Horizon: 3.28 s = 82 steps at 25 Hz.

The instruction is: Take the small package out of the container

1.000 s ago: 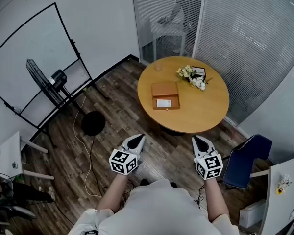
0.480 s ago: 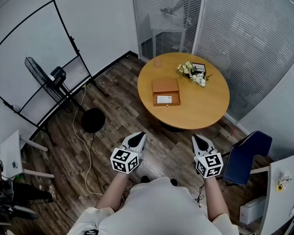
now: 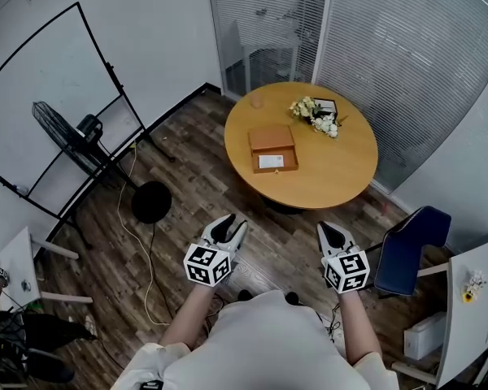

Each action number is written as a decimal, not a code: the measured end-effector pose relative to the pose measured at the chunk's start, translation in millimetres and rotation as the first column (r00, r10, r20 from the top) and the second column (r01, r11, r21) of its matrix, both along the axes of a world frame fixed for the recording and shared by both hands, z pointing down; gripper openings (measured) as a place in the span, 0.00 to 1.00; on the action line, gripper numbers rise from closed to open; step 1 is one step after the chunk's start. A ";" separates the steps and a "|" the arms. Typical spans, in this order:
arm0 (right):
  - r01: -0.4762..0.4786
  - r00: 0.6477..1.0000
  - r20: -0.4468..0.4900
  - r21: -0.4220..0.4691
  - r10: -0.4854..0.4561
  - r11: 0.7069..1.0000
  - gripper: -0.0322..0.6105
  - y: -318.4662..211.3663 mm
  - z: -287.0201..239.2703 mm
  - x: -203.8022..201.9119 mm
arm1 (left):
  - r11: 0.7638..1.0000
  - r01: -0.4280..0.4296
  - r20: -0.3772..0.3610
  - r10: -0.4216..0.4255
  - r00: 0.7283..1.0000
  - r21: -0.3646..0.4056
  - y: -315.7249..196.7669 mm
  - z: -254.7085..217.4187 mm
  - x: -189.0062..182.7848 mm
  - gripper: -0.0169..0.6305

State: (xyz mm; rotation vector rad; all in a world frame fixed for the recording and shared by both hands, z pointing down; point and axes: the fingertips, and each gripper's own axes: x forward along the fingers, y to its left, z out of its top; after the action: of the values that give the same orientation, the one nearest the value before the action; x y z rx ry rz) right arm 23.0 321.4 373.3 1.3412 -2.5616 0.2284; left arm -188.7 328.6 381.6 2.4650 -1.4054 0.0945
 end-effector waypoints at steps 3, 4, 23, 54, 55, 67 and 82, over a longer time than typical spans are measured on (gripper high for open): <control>-0.017 1.000 0.002 -0.007 0.017 1.000 0.05 2.3 2.9 -8.2 | 1.000 -0.007 -0.003 0.007 1.000 -0.005 1.0 3.9 -9.0 0.25; -0.024 1.000 0.005 -0.011 0.024 1.000 0.05 2.4 4.6 -11.4 | 1.000 -0.010 -0.003 0.009 1.000 -0.008 0.8 5.6 -12.8 0.25; -0.073 0.997 0.013 -0.077 0.074 0.994 0.05 -5.6 33.5 -41.2 | 0.998 -0.022 0.015 0.023 1.000 -0.065 -2.9 32.0 -58.2 0.25; 0.145 0.989 0.014 -0.192 -0.145 0.971 0.05 -290.1 90.1 31.2 | 0.983 0.094 0.065 -0.085 0.994 -0.156 -240.9 68.3 43.8 0.25; 0.148 0.989 0.014 -0.197 -0.148 0.969 0.05 -294.4 92.6 28.4 | 0.983 0.095 0.067 -0.086 0.994 -0.159 -245.8 69.4 42.6 0.25; 0.122 0.991 -0.032 -0.228 -0.133 0.966 0.05 -377.3 112.1 -23.1 | 0.981 0.024 0.061 -0.012 0.998 -0.192 -352.0 93.6 -1.3 0.25; -0.009 0.996 -0.092 -0.321 -0.022 0.947 0.05 -462.0 153.9 -58.4 | 0.943 -0.131 0.055 0.155 0.986 -0.305 -457.1 147.1 -42.3 0.25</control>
State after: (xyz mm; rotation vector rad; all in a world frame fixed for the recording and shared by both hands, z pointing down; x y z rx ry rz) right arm -35.4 -140.6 527.2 1.1904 -2.3250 0.5418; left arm -231.0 -128.5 528.6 2.3238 -1.1410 0.4106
